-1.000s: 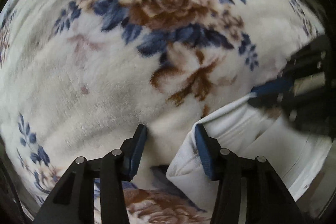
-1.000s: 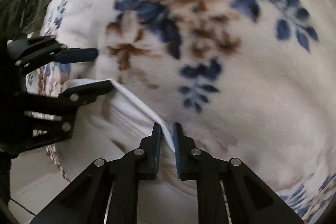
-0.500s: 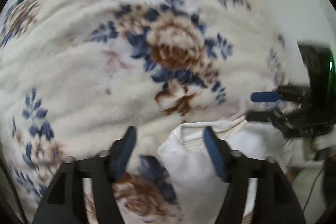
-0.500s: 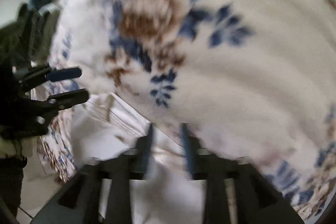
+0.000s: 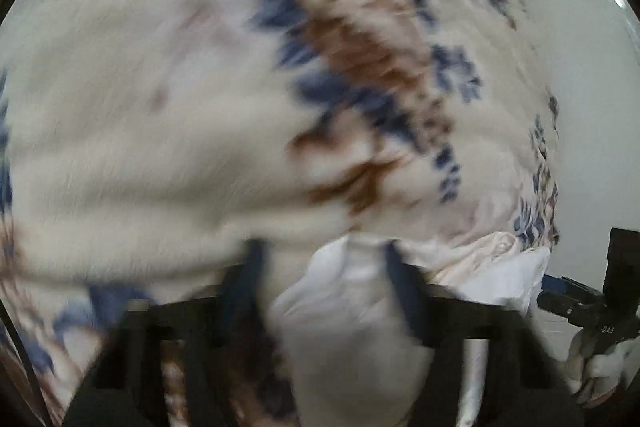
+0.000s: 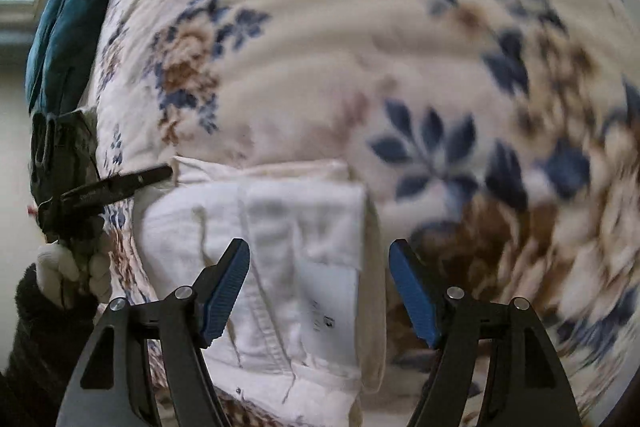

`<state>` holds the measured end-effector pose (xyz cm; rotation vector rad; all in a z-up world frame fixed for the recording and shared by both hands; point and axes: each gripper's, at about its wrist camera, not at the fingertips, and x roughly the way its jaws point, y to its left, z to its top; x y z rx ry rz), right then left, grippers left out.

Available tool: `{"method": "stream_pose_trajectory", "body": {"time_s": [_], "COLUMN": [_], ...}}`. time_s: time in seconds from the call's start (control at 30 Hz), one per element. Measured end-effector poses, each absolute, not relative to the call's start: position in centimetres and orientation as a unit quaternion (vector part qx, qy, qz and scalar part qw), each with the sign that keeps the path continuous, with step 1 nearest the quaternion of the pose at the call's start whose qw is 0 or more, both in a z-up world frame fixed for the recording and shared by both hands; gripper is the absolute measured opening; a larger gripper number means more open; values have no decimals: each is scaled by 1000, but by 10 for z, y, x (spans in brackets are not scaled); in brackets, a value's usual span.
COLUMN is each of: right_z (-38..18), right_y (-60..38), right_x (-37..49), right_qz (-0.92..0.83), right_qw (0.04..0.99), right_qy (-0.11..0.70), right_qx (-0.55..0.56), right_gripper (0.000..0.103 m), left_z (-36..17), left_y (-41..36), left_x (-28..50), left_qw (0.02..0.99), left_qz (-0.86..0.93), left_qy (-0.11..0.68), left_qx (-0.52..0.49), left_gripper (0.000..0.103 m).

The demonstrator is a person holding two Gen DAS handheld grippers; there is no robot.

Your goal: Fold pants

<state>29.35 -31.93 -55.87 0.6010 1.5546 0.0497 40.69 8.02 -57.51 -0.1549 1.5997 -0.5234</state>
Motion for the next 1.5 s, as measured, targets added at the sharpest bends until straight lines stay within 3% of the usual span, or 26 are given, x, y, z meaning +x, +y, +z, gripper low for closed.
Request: {"method": "stream_pose_trajectory", "body": {"time_s": [0.03, 0.1, 0.23, 0.3, 0.4, 0.5, 0.73, 0.9, 0.97, 1.0, 1.07, 1.13, 1.3, 1.37, 1.4, 1.47, 1.5], "right_z": [-564, -571, -575, -568, -548, -522, -512, -559, -586, -599, -608, -609, -639, -645, -639, -613, -595], "right_y": [-316, -314, -316, -319, -314, -288, -125, -31, -10, -1, 0, -8, -99, -121, -124, -118, -109], "right_x": [290, 286, 284, 283, 290, 304, 375, 416, 424, 425, 428, 434, 435, 429, 431, 441, 447], "right_qz": [23, 15, 2, -4, -7, 33, 156, 170, 147, 139, 138, 139, 97, 77, 77, 90, 98], "right_qw": [670, 669, 664, 669, 697, 733, 718, 664, 635, 621, 613, 603, 509, 494, 507, 546, 573], "right_qy": [691, 692, 696, 692, 671, 642, 676, 726, 747, 752, 763, 781, 791, 775, 772, 770, 768], "right_qx": [271, 272, 273, 271, 251, 220, 55, -51, -128, -171, -153, -85, 326, 386, 376, 318, 269], "right_gripper": [74, 73, 72, 72, 72, 73, 75, 75, 64, 37, 29, 28, 27, 27, 29, 45, 60], "left_z": [-572, -570, -569, -555, -537, -522, -524, -562, -567, -568, -567, -564, -569, -568, -569, -569, -569], "left_y": [66, 42, 36, 54, 81, 103, 192, 229, 237, 240, 242, 247, 259, 261, 267, 271, 273], "left_x": [407, 405, 409, 418, 423, 409, 357, 334, 328, 326, 323, 320, 322, 321, 320, 321, 322], "left_qw": [670, 695, 730, 742, 759, 782, 778, 742, 742, 744, 748, 750, 749, 747, 747, 752, 753], "left_qz": [-241, -244, -183, -174, -111, -36, 53, 75, 73, 71, 65, 59, 42, 38, 38, 41, 42], "left_qy": [701, 675, 630, 631, 629, 604, 622, 665, 666, 664, 661, 658, 660, 662, 661, 655, 653], "left_qx": [-34, 50, 191, 145, 127, 148, 72, 19, 2, -2, -9, -20, -41, -52, -56, -65, -70], "left_gripper": [17, 9, 8, 13, 38, 52, 53, 53, 53, 53, 53, 53, 53, 53, 53, 53, 53]}}
